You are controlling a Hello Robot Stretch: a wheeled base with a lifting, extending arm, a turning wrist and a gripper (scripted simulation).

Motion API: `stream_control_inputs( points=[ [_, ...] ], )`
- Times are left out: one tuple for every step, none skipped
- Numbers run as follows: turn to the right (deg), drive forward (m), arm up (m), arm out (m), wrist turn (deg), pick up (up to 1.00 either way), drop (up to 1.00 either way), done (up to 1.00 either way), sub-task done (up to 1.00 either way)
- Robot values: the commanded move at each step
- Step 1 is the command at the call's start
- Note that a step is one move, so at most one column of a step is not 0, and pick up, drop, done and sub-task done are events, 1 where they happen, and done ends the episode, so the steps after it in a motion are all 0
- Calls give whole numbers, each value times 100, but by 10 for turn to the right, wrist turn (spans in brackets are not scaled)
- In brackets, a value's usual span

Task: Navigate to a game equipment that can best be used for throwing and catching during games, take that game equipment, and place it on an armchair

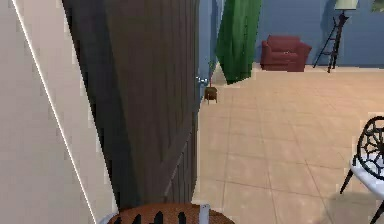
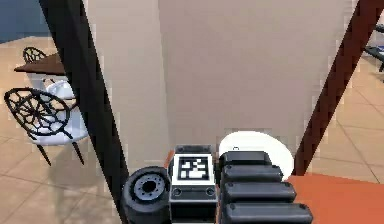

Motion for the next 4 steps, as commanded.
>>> stream_control_inputs(
  points=[
    [300,0,0,0,0,0,0,0,0],
    [0,45,0,0,0,0,0,0,0],
    [-30,0,0,0,0,0,0,0,0],
    [180,0,0,0,0,0,0,0,0]
  ],
)
